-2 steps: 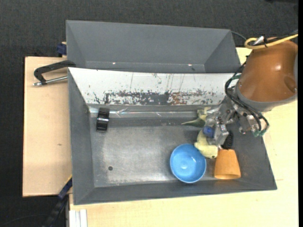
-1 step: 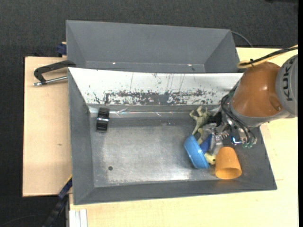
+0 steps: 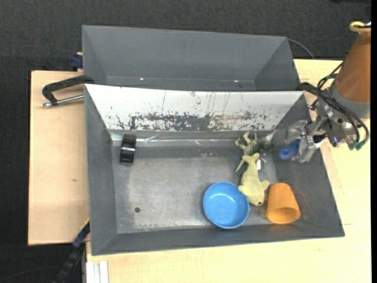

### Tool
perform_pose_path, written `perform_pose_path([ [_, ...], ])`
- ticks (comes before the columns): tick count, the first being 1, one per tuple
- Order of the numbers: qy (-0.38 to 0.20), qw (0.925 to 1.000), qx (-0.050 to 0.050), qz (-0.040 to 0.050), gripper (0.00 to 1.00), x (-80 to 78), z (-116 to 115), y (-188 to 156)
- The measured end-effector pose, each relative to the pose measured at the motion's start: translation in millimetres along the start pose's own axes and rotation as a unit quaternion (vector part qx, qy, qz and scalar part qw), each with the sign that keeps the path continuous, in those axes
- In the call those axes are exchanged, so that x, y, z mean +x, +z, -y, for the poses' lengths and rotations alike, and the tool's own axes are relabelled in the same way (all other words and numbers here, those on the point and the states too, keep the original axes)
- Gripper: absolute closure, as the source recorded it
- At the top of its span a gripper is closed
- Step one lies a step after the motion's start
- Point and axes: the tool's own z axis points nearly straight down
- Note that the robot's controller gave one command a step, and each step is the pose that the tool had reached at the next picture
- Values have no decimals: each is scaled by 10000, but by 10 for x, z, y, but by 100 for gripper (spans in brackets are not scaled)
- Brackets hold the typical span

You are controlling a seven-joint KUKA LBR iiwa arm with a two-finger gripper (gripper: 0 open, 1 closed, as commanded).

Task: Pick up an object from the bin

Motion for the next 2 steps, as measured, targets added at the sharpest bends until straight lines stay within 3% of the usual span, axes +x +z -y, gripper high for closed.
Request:
perform_pose_path([
  [1, -2131, 9770, -18, -48, 100, -53, -383, 1469],
  [2, -1797, 9837, -2, -6, 100, 9, -512, 119],
])
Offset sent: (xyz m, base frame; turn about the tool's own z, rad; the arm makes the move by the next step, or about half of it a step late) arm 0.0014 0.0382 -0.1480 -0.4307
